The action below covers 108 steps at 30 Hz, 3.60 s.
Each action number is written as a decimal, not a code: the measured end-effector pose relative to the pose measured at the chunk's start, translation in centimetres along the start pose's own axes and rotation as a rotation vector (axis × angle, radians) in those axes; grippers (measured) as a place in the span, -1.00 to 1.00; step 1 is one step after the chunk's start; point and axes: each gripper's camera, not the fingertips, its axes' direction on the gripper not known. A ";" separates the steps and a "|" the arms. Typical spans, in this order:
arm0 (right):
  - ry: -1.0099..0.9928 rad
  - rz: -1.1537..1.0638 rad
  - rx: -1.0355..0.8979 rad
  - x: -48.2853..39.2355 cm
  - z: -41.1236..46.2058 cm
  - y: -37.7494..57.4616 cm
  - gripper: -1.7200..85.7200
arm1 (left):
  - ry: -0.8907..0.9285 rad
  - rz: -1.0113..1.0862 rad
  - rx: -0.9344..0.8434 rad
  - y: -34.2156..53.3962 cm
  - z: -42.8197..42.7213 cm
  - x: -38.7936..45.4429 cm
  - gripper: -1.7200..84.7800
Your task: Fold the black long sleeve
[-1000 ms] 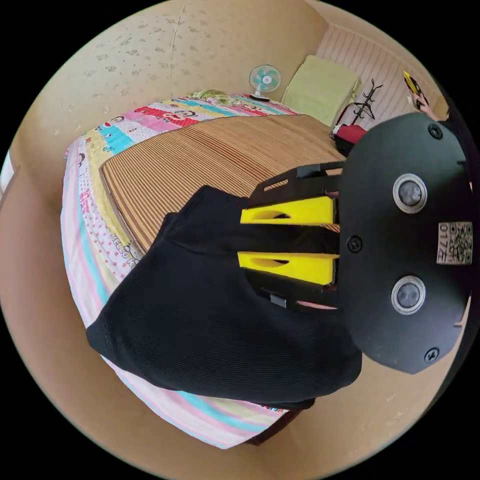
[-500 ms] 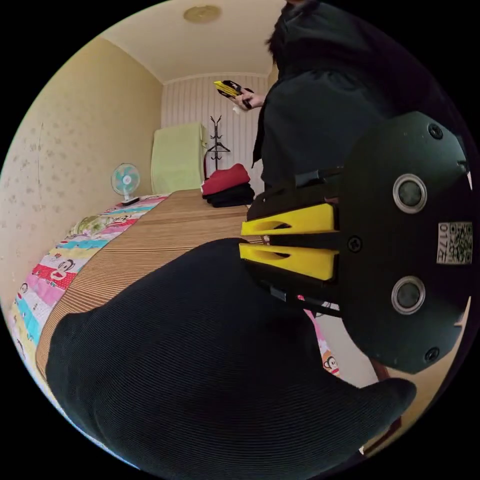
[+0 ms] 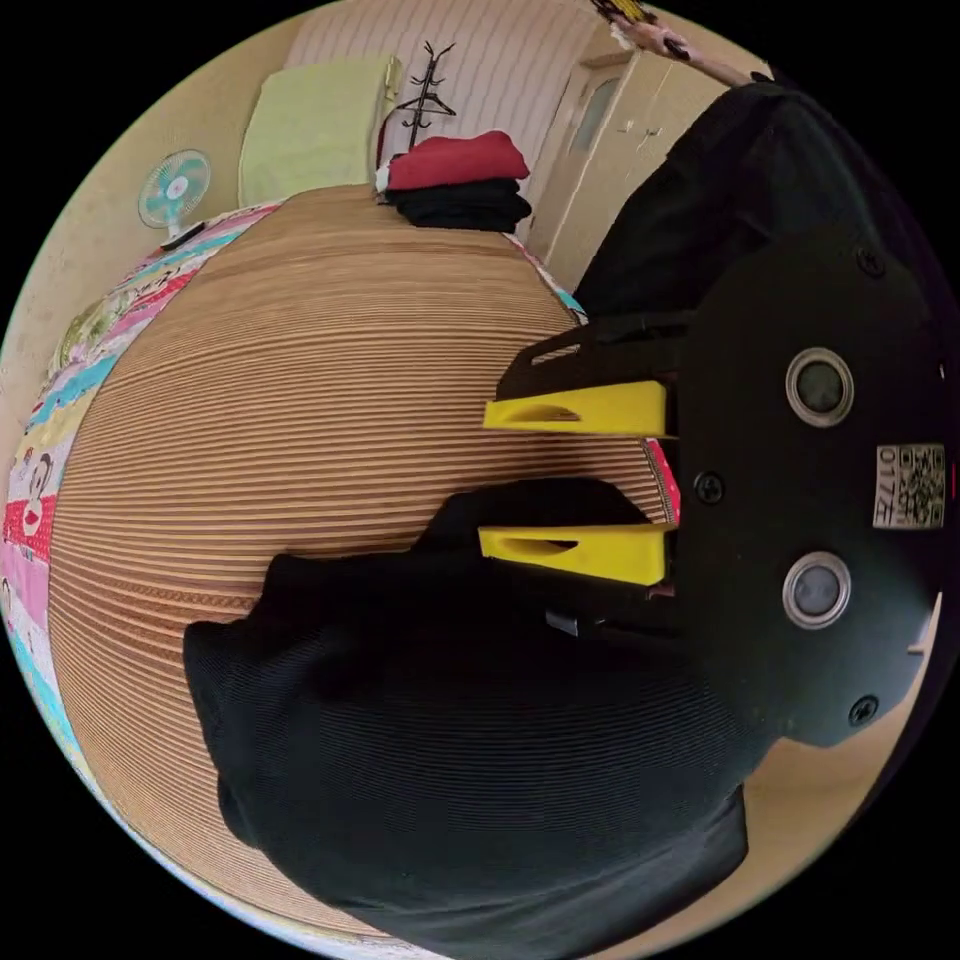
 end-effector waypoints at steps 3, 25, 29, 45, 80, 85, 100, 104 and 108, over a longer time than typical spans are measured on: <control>0.048 -0.007 0.007 -0.6 -1.7 1.1 -0.95 | -0.091 -0.132 0.011 -0.2 2.3 -1.0 -0.81; -0.006 -0.249 0.088 3.1 -12.9 0.6 -0.95 | 1.343 1.463 0.830 22.6 -21.1 4.5 -0.97; 0.068 -0.288 0.132 4.0 -16.9 0.4 -0.93 | 1.554 1.402 0.850 19.1 -18.4 6.5 -0.98; -0.434 -0.341 -0.200 1.4 -5.2 -2.7 -0.78 | 1.079 1.588 0.123 17.6 1.0 35.4 -0.96; -0.465 -0.538 0.182 0.0 -19.5 1.0 -0.93 | 1.186 1.351 0.353 14.7 16.4 30.5 -0.88; -0.184 -0.514 0.126 4.3 -23.2 -0.8 -0.86 | 1.554 1.605 0.388 17.8 13.7 29.5 -0.88; -0.457 -0.380 -0.445 8.6 -0.6 -6.9 -0.58 | 1.833 1.703 -0.079 20.5 15.0 35.2 -0.88; -0.464 -0.446 -0.404 6.8 -1.6 -7.1 -0.84 | 1.781 1.678 -0.047 21.4 13.8 34.4 -0.88; -0.131 -0.304 -0.053 8.3 -11.8 -11.0 -0.86 | 1.603 1.723 0.323 24.2 7.4 26.5 -0.88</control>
